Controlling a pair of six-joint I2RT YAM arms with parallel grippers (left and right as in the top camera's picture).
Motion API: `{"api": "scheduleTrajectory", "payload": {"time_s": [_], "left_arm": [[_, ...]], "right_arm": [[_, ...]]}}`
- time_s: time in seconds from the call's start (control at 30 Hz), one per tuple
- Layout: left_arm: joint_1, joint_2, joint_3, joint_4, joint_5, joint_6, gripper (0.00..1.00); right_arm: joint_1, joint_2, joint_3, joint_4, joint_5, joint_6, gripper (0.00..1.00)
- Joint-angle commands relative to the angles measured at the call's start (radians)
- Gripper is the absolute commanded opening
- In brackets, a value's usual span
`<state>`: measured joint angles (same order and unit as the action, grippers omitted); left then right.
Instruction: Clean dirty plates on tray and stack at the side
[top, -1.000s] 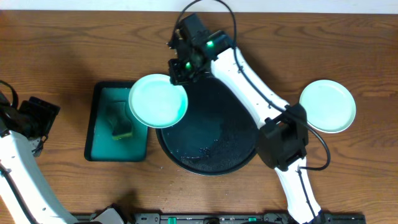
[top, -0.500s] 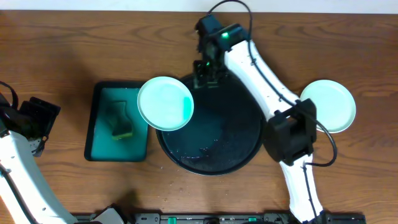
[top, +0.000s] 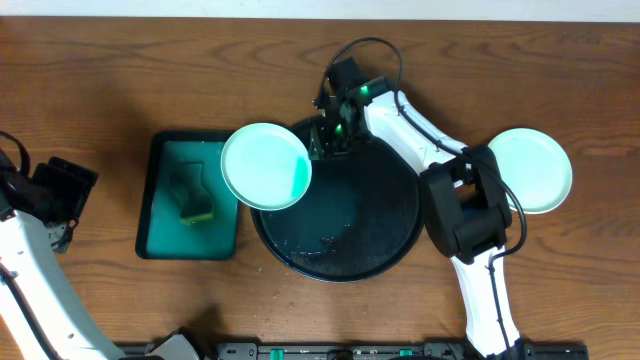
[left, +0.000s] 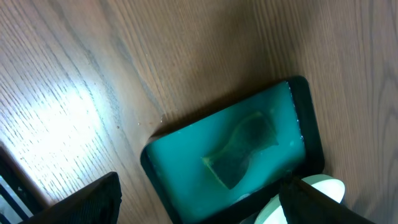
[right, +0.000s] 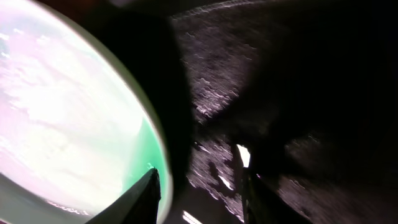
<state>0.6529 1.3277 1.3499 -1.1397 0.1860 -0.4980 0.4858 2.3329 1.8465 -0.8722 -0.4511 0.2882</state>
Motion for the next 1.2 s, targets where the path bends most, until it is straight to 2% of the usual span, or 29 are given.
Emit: {"api": "scheduleTrajectory", "payload": {"time_s": [0.0,0.33,0.47,0.53,0.6,0.7,0.97,1.17], "left_arm": [[0.002,-0.002,0.009,-0.004,0.009,-0.008,0.82],[0.002,-0.002,0.009,-0.004,0.01,-0.009,0.82],[0.002,-0.002,0.009,-0.005,0.01,-0.009,0.82],[0.002,-0.002,0.009,-0.005,0.01,-0.009,0.82],[0.002,-0.002,0.009,-0.004,0.01,-0.009,0.82],[0.002,-0.002,0.009,-0.005,0.01,-0.009,0.82],[0.002,-0.002,0.009,-0.006,0.01,-0.009,0.82],[0.002,-0.002,0.009,-0.009,0.01,-0.009,0.82]], "right_arm": [[0.015,0.009,-0.027,0.06,-0.079,0.014,0.4],[0.044,0.009,-0.127,0.216,-0.081,0.09,0.41],[0.047,0.009,-0.186,0.296,-0.081,0.145,0.38],[0.047,0.009,-0.203,0.322,-0.08,0.162,0.28],[0.047,0.009,-0.207,0.331,-0.076,0.164,0.11],[0.047,0.009,-0.207,0.331,-0.061,0.164,0.01],[0.045,-0.002,-0.207,0.318,-0.054,0.159,0.01],[0.041,-0.117,-0.204,0.217,0.02,0.083,0.01]]}}
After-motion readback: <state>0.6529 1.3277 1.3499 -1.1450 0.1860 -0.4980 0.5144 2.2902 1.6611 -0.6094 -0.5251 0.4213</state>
